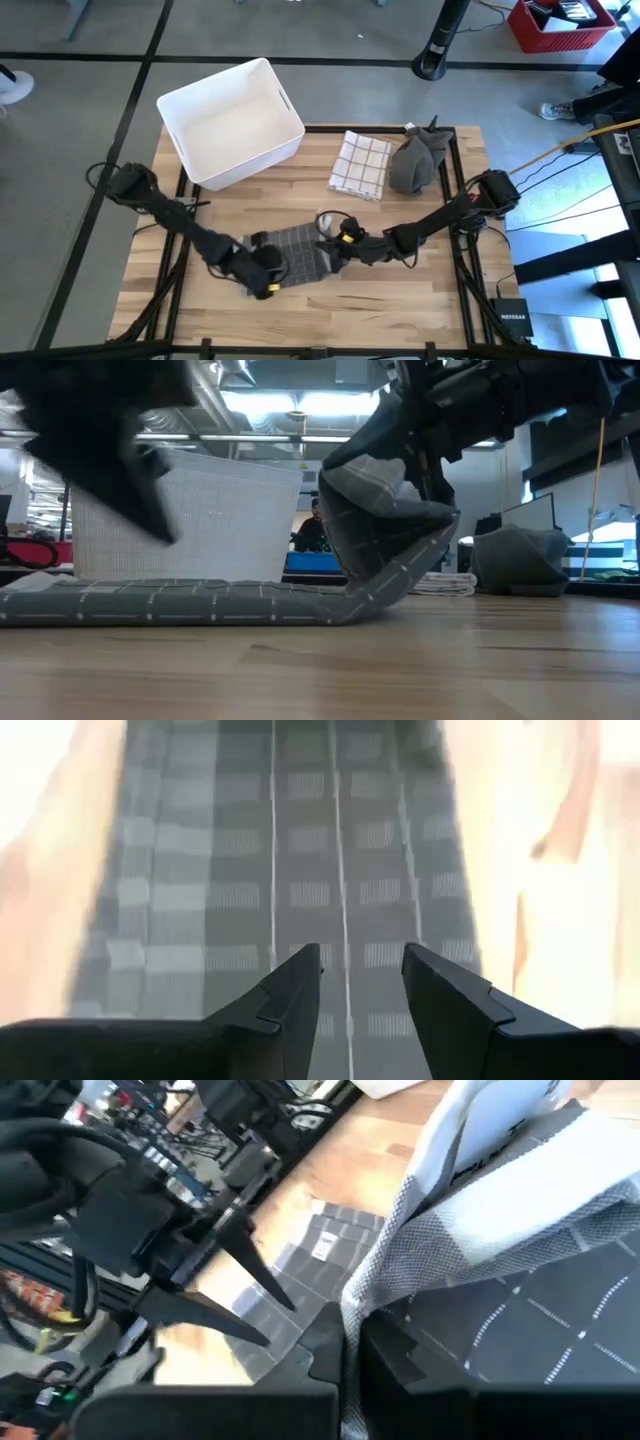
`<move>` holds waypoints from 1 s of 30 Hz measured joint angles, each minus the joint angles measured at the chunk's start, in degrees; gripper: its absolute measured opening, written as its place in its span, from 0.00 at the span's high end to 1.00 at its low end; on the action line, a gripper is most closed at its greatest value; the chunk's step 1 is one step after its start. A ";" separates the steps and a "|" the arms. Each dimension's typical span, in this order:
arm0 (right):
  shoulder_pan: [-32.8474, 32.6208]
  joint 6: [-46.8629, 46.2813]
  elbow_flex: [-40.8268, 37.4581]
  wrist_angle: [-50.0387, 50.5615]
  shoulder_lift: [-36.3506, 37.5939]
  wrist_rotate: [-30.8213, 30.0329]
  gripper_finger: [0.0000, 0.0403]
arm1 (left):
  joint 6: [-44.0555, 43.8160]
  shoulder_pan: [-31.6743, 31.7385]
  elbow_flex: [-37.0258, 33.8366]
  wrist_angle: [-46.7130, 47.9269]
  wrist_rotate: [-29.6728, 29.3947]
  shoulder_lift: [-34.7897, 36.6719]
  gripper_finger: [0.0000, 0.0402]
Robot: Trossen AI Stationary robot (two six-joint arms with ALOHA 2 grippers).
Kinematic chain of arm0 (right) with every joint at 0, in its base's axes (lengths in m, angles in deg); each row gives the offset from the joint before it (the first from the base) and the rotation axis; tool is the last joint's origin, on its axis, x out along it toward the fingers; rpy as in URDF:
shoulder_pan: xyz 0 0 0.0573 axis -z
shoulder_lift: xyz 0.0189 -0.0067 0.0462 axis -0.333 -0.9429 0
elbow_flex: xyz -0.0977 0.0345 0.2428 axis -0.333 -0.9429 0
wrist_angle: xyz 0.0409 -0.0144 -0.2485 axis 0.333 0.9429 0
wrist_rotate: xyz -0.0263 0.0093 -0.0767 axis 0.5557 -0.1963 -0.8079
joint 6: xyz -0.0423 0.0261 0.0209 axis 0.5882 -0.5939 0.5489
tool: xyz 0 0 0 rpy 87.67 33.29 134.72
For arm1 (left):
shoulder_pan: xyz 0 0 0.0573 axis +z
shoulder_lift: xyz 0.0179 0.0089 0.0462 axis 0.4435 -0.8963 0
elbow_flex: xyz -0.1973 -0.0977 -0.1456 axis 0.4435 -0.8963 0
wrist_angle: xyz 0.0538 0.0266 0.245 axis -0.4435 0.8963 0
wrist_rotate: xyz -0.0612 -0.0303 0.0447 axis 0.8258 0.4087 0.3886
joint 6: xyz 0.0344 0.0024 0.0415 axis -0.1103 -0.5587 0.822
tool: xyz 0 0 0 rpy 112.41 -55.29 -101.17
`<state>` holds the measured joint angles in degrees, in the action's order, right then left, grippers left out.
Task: Fold towel
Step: Fold the gray checkered towel
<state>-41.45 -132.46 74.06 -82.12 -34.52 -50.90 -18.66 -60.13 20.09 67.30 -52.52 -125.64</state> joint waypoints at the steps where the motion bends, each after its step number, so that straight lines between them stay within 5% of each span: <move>1: 0.02 -0.13 -0.04 0.21 0.00 -0.02 0.96 | -2.03 -1.06 -1.04 -0.16 -0.09 -0.42 0.66; 8: 0.48 -3.76 2.23 -4.09 -3.07 3.02 0.95 | -12.54 -3.69 -7.18 -11.81 -3.46 -6.94 0.66; 19: 1.84 -4.84 16.85 -3.87 -14.67 4.19 0.95 | -4.67 -1.27 -7.39 -23.88 -7.67 -10.75 0.66; 30: 2.27 -4.92 20.85 -2.95 -17.62 3.63 0.95 | -7.89 -4.25 -4.05 -8.72 -1.65 -0.93 0.66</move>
<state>-39.18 -137.39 94.91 -85.07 -52.13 -47.27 -26.55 -64.38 16.04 58.58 -54.17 -126.57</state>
